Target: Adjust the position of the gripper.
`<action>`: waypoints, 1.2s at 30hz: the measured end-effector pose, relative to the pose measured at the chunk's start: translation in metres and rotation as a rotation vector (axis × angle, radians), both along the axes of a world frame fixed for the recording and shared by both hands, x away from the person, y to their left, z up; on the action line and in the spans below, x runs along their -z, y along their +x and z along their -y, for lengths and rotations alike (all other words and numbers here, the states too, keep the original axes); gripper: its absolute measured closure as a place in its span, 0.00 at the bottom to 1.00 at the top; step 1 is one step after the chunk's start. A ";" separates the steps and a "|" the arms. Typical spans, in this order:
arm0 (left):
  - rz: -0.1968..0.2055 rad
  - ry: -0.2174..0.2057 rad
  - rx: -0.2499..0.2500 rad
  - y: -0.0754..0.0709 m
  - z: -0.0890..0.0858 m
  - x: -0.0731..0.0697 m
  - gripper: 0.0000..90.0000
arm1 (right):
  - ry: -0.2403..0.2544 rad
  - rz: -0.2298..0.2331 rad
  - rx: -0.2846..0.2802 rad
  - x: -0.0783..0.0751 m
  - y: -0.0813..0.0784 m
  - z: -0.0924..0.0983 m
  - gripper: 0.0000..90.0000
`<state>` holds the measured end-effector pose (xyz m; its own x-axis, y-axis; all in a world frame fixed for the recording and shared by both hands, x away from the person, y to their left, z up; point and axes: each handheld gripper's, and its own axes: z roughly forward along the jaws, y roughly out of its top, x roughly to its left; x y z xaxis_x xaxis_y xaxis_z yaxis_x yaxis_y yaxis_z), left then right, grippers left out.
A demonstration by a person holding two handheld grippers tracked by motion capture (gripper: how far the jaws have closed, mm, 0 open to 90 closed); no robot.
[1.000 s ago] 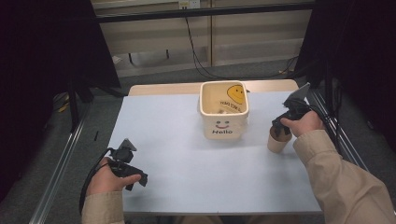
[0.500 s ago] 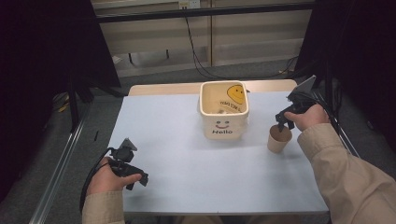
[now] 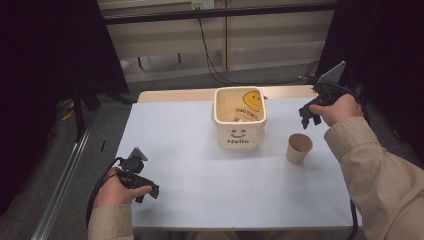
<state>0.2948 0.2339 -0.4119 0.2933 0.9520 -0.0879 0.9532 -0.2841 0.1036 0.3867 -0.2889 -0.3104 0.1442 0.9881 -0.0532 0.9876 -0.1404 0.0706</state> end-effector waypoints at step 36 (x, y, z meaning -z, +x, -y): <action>0.009 0.005 0.014 -0.002 -0.003 -0.004 0.06 | 0.022 -0.001 -0.048 -0.014 0.009 -0.042 0.07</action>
